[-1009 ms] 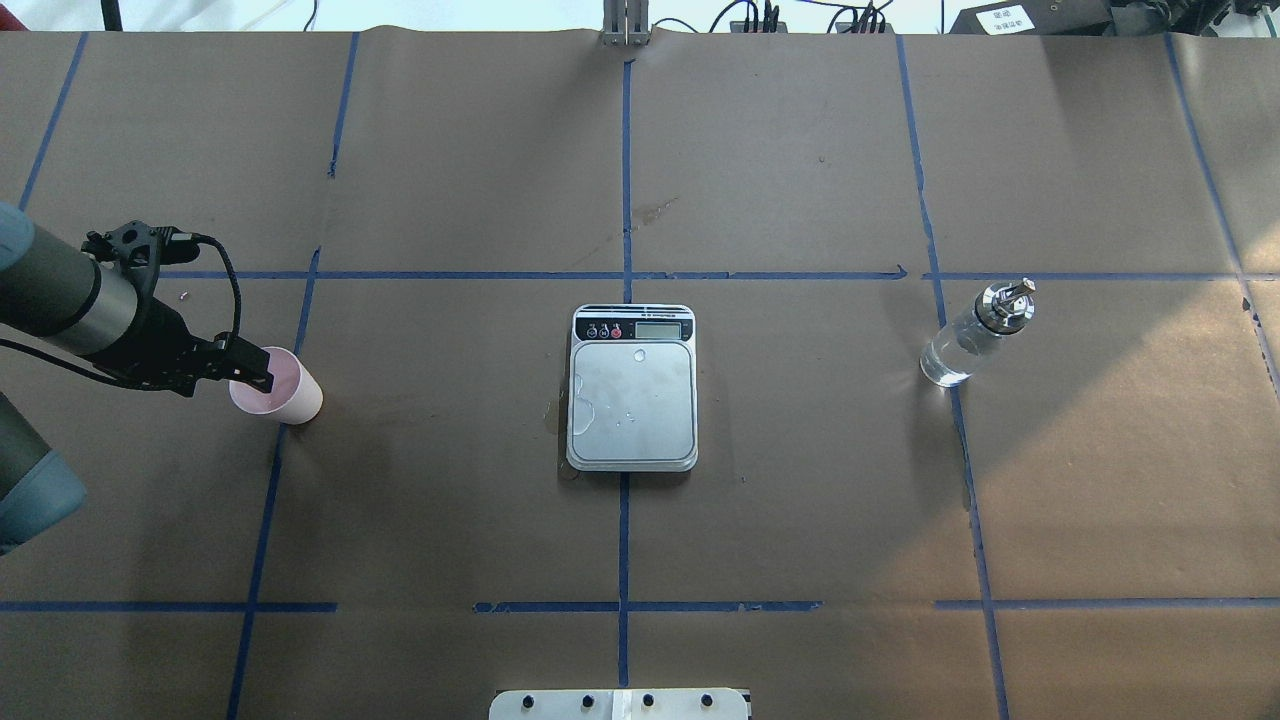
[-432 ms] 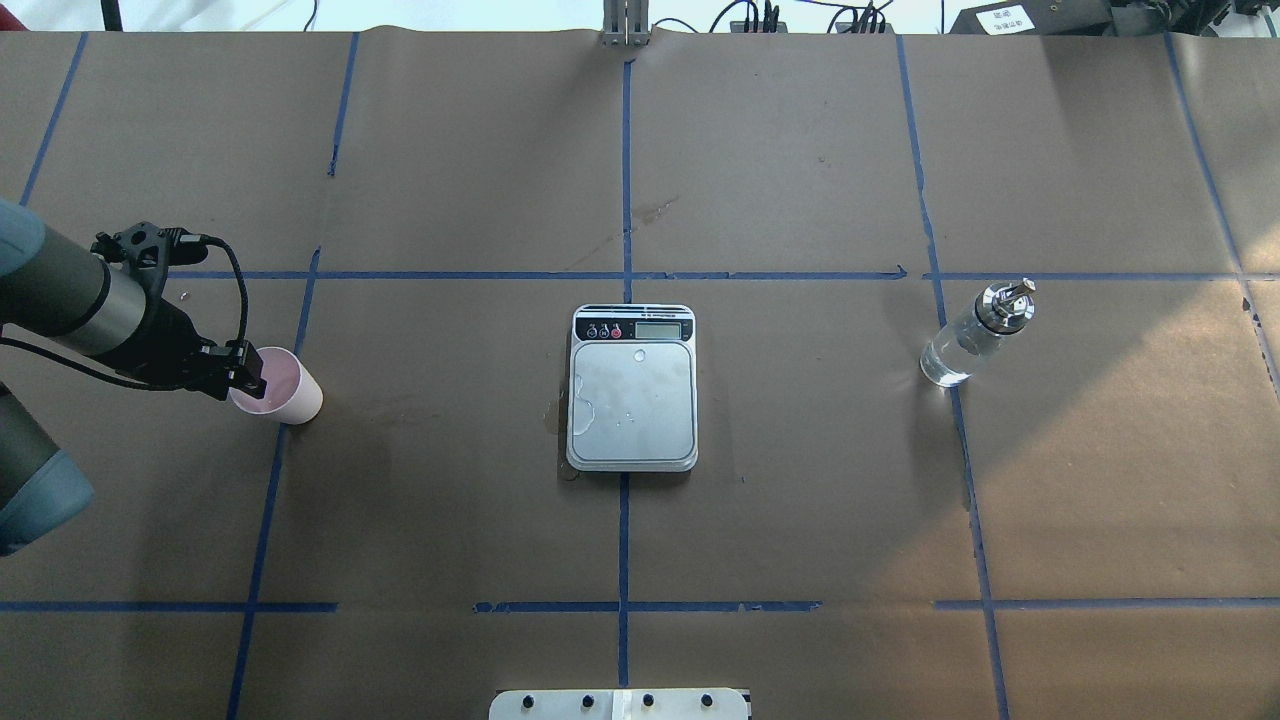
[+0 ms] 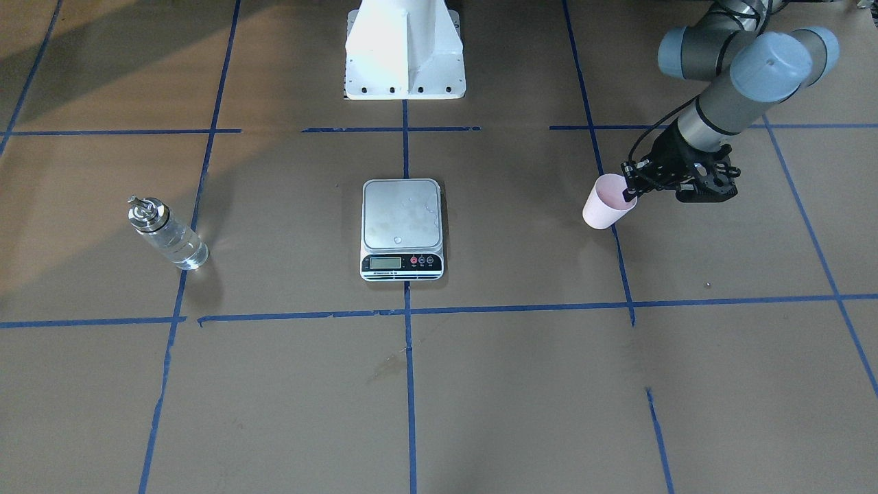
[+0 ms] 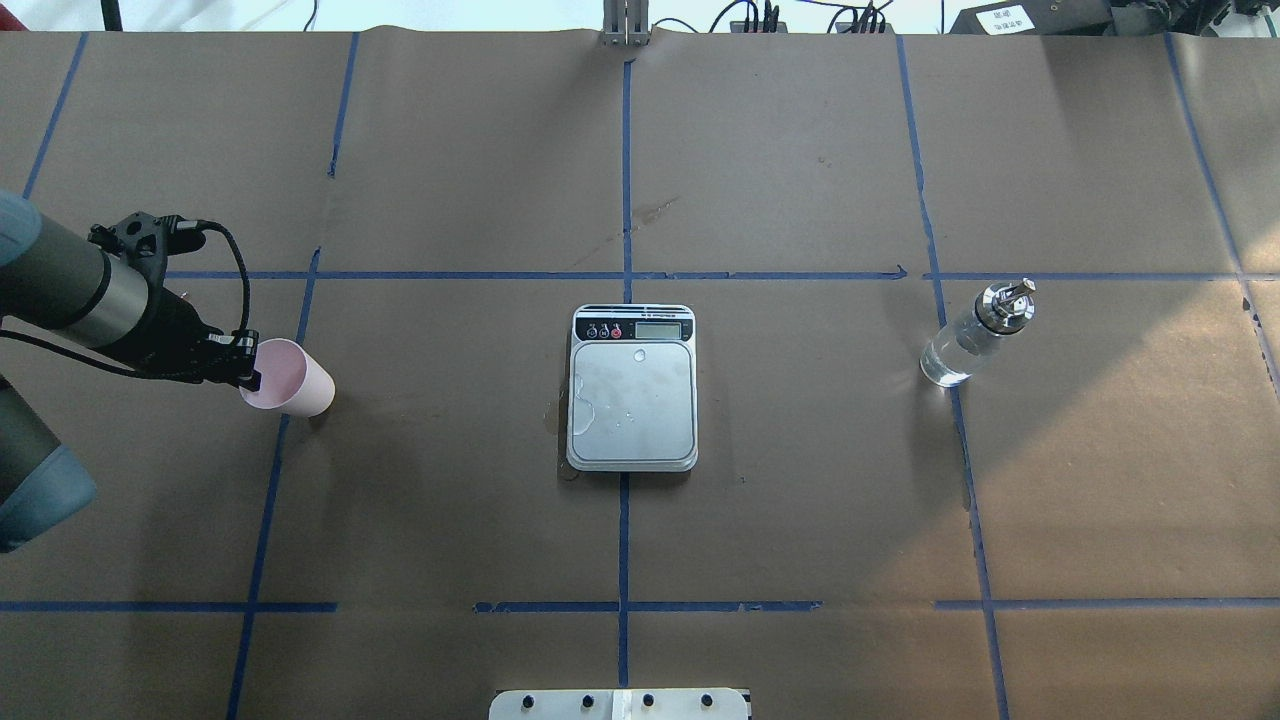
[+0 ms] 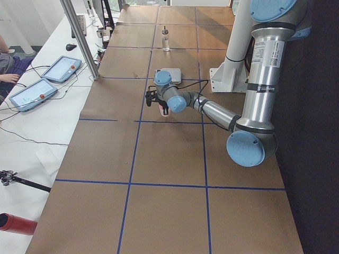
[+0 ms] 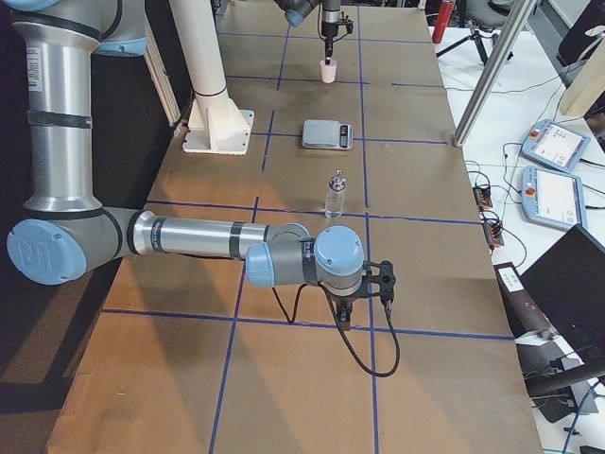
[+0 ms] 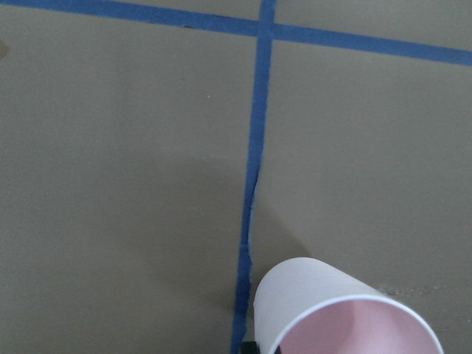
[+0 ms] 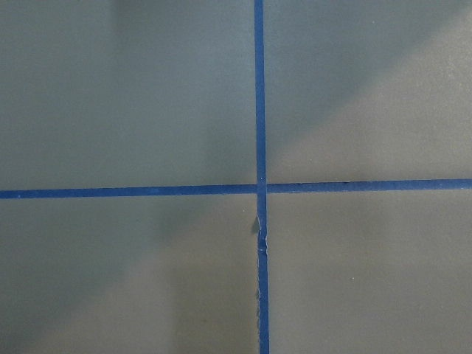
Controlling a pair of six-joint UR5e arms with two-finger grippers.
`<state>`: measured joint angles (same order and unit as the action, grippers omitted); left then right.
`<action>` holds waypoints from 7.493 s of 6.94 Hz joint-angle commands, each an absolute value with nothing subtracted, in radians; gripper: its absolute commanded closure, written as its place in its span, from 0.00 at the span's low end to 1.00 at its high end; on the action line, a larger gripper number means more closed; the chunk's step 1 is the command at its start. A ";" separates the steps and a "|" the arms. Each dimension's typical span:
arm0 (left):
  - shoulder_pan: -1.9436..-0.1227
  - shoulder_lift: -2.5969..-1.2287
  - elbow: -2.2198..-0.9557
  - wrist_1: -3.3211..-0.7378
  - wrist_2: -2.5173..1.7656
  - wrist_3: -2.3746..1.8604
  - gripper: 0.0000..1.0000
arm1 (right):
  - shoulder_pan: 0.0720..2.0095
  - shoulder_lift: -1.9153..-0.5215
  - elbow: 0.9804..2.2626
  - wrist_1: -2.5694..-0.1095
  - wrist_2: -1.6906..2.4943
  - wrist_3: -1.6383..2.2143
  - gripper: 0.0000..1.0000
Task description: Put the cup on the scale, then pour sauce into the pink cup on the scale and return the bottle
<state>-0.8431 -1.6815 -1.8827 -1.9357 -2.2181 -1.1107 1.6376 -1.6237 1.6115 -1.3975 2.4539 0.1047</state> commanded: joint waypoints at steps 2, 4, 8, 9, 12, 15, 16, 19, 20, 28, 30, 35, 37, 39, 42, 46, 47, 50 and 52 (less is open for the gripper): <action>-0.884 -2.020 -1.988 -1.446 -2.218 -1.144 1.00 | 1.637 -1.621 1.615 -1.404 2.456 0.112 0.00; -0.778 -2.248 -1.920 -1.373 -2.201 -1.453 1.00 | 1.637 -1.628 1.620 -1.404 2.460 0.112 0.00; -0.583 -2.401 -1.619 -1.583 -2.026 -1.742 1.00 | 1.620 -1.618 1.634 -1.402 2.459 0.126 0.00; -0.539 -2.401 -1.573 -1.624 -1.982 -1.743 1.00 | 1.620 -1.623 1.638 -1.398 2.464 0.127 0.00; -0.532 -2.393 -1.578 -1.626 -1.979 -1.730 1.00 | 1.620 -1.626 1.649 -1.402 2.462 0.127 0.00; -0.532 -2.388 -1.585 -1.620 -1.982 -1.730 0.76 | 1.620 -1.628 1.651 -1.399 2.462 0.129 0.00; -0.532 -2.381 -1.589 -1.618 -1.983 -1.720 0.55 | 1.621 -1.629 1.651 -1.397 2.464 0.127 0.00; -0.535 -2.327 -1.702 -1.615 -1.988 -1.674 0.00 | 1.620 -1.626 1.687 -1.425 2.467 0.153 0.00; -0.537 -2.326 -1.733 -1.617 -1.991 -1.672 0.00 | 1.609 -1.628 1.741 -1.484 2.465 0.156 0.00; -0.869 -2.218 -1.933 -1.391 -2.120 -1.274 0.00 | 1.027 -1.728 2.338 -1.401 2.148 0.984 0.00; -0.906 -2.174 -1.974 -1.391 -2.120 -1.253 0.00 | 0.765 -1.843 2.332 -1.144 1.820 1.173 0.00; -1.064 -1.961 -2.034 -1.370 -2.114 -0.850 0.00 | 0.361 -1.838 2.102 -0.884 1.125 1.290 0.00; -1.109 -1.919 -2.031 -1.370 -2.105 -0.753 0.00 | 0.296 -1.821 2.045 -0.884 0.980 1.269 0.00; -1.112 -1.919 -2.026 -1.370 -2.105 -0.752 0.00 | 0.296 -1.752 1.974 -0.882 0.953 1.240 0.00; -1.115 -1.919 -2.029 -1.370 -2.105 -0.752 0.00 | 0.298 -1.712 1.918 -0.879 0.942 1.197 0.00; -1.126 -1.922 -2.033 -1.370 -2.103 -0.752 0.00 | 0.363 -1.651 1.852 -0.871 0.939 1.140 0.00; -1.126 -1.922 -2.033 -1.370 -2.105 -0.752 0.00 | 0.367 -1.638 1.848 -0.871 0.939 1.128 0.00; -1.126 -1.922 -2.034 -1.370 -2.105 -0.752 0.00 | 0.371 -1.634 1.842 -0.873 0.939 1.131 0.00; -1.127 -1.922 -2.037 -1.368 -2.105 -0.753 0.00 | 0.379 -1.631 1.841 -0.874 0.940 1.131 0.00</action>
